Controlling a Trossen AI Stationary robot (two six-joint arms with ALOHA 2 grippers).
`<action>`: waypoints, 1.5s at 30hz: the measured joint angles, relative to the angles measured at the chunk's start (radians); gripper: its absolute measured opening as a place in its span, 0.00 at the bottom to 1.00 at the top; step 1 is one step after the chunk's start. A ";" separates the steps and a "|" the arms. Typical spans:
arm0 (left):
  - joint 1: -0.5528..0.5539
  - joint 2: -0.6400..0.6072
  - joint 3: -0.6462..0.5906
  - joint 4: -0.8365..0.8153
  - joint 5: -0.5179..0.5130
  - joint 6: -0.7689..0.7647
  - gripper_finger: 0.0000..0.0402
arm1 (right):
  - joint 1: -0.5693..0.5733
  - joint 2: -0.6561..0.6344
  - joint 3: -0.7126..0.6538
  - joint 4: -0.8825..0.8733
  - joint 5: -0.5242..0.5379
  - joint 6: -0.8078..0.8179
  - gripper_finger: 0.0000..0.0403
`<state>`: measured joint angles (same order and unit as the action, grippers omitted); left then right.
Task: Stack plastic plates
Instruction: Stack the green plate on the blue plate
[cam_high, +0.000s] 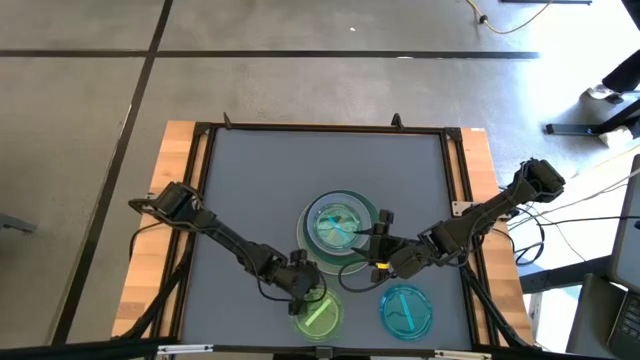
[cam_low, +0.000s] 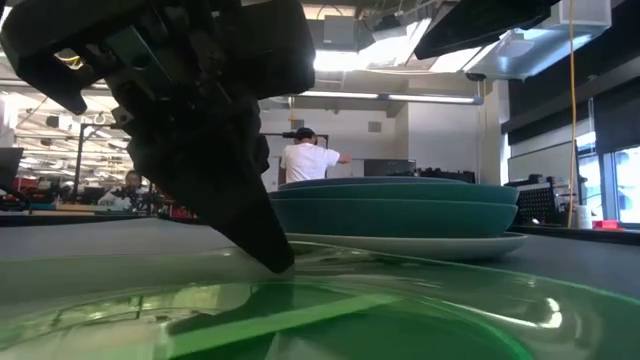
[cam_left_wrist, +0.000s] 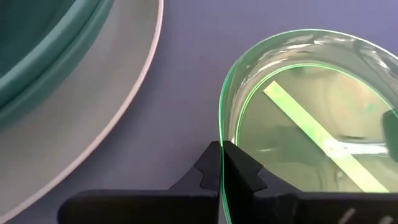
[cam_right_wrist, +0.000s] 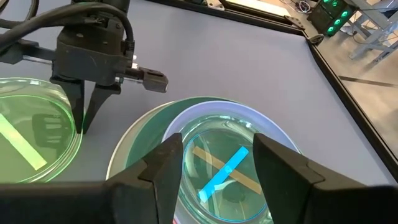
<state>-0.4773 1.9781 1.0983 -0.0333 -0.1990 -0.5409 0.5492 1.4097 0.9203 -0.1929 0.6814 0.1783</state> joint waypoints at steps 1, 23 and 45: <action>-0.002 -0.006 -0.001 -0.005 -0.003 0.002 0.01 | 0.000 0.000 0.000 0.000 0.000 0.000 0.46; -0.013 -0.337 -0.002 -0.139 -0.273 0.181 0.00 | 0.000 0.000 0.000 -0.016 0.000 0.000 0.46; 0.228 -0.411 -0.001 -0.233 -0.385 0.313 0.00 | 0.000 0.000 0.000 0.128 0.165 -0.025 0.46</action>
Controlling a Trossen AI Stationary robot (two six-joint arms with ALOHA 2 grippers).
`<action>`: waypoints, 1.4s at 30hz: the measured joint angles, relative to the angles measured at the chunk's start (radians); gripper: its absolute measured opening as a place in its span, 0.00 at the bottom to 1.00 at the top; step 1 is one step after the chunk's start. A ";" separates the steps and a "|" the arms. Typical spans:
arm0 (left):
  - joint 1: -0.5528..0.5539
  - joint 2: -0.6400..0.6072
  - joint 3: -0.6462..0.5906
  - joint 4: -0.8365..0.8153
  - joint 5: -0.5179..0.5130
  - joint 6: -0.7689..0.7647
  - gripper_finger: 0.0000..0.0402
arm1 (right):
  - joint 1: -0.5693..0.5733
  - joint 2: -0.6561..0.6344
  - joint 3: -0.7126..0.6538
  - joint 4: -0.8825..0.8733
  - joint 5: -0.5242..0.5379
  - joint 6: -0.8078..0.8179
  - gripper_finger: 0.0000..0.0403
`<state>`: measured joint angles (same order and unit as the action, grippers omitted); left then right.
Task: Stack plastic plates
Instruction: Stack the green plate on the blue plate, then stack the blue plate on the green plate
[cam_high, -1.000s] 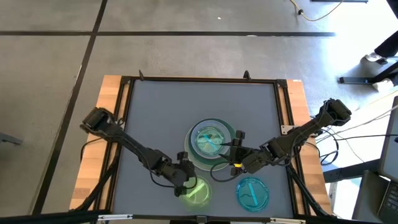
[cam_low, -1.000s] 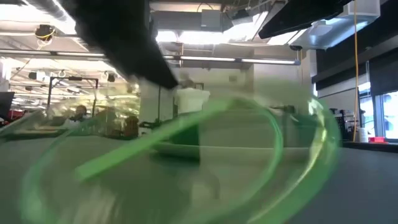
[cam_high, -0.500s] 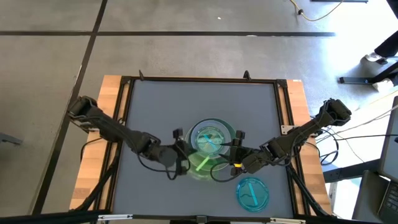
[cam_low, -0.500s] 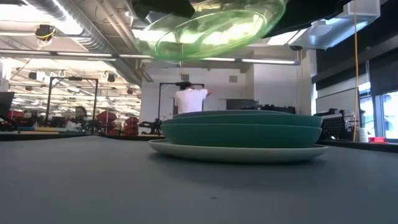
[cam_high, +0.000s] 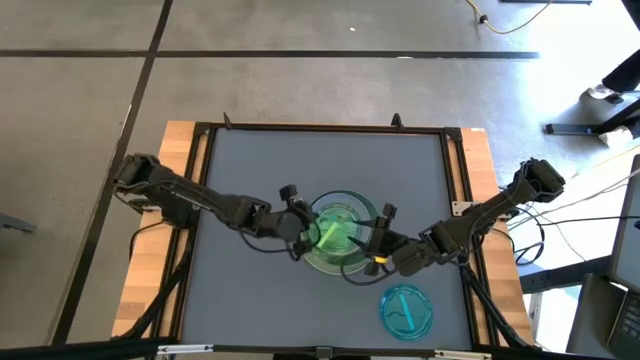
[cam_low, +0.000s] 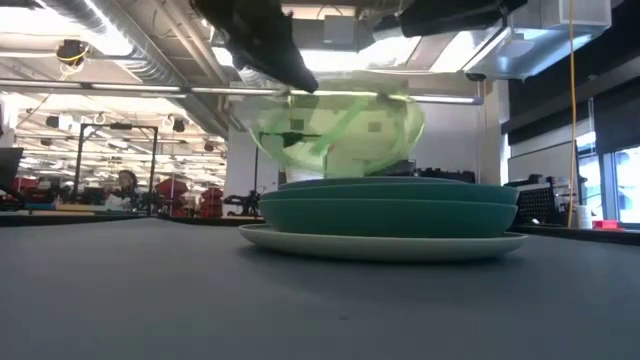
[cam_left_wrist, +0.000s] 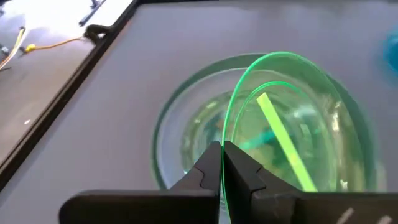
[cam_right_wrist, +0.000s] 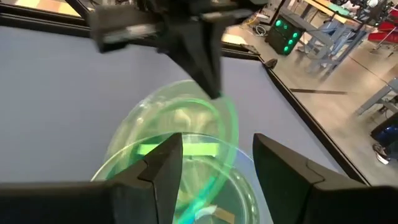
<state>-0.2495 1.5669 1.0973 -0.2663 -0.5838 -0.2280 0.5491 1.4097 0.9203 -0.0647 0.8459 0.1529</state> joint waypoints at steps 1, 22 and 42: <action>0.013 0.000 0.000 0.001 0.000 0.002 0.00 | 0.000 0.000 0.000 0.002 0.000 0.000 0.46; 0.197 0.000 -0.240 0.458 0.259 -0.033 0.06 | 0.000 0.000 0.000 0.002 -0.001 0.004 0.46; 0.063 -0.034 -0.241 0.358 0.209 0.053 0.24 | 0.000 0.000 0.000 -0.015 -0.003 0.006 0.46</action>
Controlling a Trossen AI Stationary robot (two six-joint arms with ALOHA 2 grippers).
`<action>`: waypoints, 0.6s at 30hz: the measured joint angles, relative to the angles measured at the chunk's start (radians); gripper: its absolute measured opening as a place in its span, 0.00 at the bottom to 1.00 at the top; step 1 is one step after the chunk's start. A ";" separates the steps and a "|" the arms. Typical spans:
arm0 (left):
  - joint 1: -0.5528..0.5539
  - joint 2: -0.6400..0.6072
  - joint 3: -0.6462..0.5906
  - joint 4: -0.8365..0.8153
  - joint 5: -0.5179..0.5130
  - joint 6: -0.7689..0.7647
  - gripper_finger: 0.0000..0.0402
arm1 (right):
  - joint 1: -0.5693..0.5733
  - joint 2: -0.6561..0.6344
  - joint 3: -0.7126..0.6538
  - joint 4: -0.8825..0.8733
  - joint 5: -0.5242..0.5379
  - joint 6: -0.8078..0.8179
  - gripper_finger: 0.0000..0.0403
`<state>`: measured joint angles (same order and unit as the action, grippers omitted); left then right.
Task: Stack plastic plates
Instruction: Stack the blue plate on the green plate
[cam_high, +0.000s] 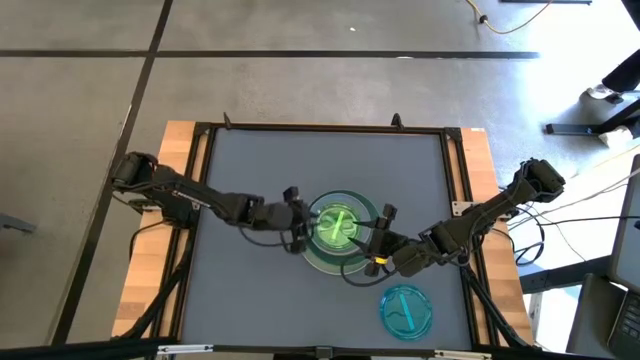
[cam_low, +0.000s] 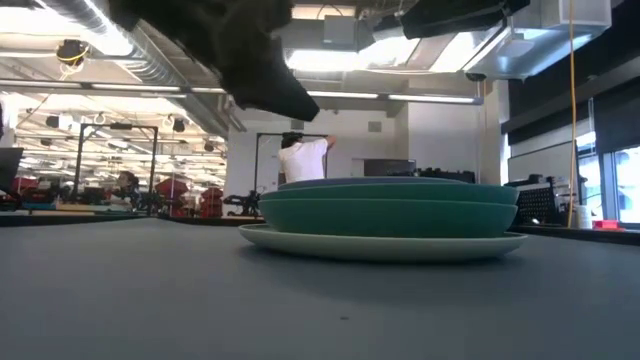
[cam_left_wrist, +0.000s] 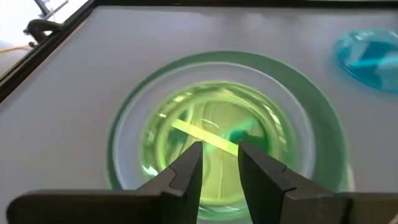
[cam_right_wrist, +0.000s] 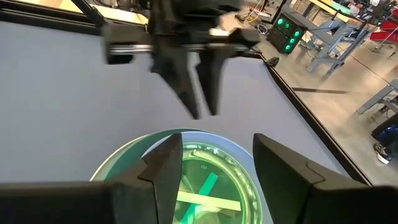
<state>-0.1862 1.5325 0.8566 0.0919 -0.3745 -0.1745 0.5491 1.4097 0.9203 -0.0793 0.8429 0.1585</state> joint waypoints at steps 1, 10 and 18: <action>-0.024 -0.003 0.000 -0.005 -0.019 0.000 0.24 | 0.000 0.000 0.000 0.001 0.000 0.000 0.46; -0.229 -0.006 -0.060 0.072 -0.057 -0.006 0.24 | -0.002 0.021 0.000 0.003 -0.024 0.001 0.46; -0.373 -0.006 -0.200 0.219 -0.135 -0.123 0.24 | -0.001 0.034 0.000 0.012 -0.155 -0.007 0.46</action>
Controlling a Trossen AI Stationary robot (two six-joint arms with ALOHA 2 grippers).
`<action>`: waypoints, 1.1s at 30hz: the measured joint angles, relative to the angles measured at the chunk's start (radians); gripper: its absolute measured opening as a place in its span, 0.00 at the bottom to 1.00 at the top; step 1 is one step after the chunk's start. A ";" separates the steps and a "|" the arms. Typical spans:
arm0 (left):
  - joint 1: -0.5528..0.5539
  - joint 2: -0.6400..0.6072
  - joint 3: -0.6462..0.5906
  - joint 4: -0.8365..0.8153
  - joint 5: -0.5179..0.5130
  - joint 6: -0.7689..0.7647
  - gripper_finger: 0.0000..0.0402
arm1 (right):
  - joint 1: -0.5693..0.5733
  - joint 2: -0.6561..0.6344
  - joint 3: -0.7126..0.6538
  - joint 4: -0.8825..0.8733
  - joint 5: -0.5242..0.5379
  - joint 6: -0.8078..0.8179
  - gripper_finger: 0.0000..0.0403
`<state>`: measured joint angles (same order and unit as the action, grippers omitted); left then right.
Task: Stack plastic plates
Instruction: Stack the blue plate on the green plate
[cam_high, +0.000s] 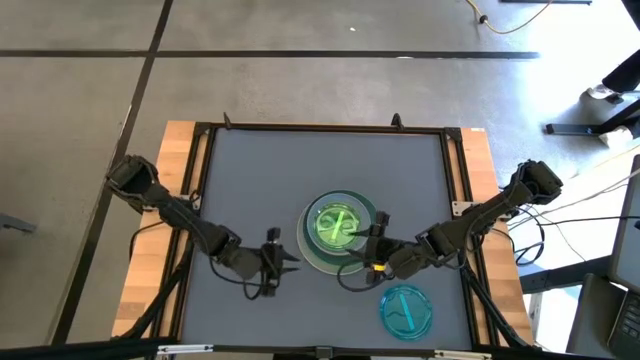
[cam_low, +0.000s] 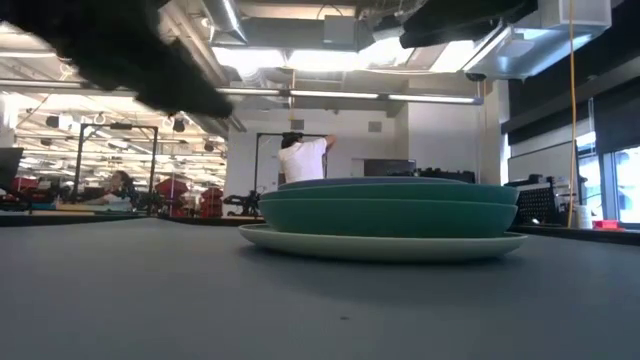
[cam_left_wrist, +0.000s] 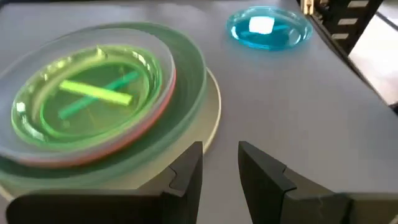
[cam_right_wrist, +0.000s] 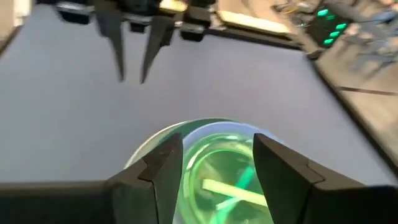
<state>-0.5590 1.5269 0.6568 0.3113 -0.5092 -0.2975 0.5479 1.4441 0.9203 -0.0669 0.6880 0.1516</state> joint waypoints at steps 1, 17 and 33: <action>-0.012 0.000 -0.013 0.011 -0.018 -0.012 0.24 | 0.002 0.000 0.000 -0.004 -0.023 0.000 0.46; -0.052 0.000 -0.073 0.082 -0.109 -0.069 0.24 | 0.045 -0.004 0.111 -0.546 -0.541 0.444 0.46; -0.050 0.000 -0.072 0.080 -0.107 -0.089 0.24 | 0.266 -0.012 -0.121 -0.572 -0.681 1.048 0.46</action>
<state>-0.6094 1.5272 0.5843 0.3916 -0.6159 -0.3868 0.8135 1.4319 0.7993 -0.6384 0.0072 1.1994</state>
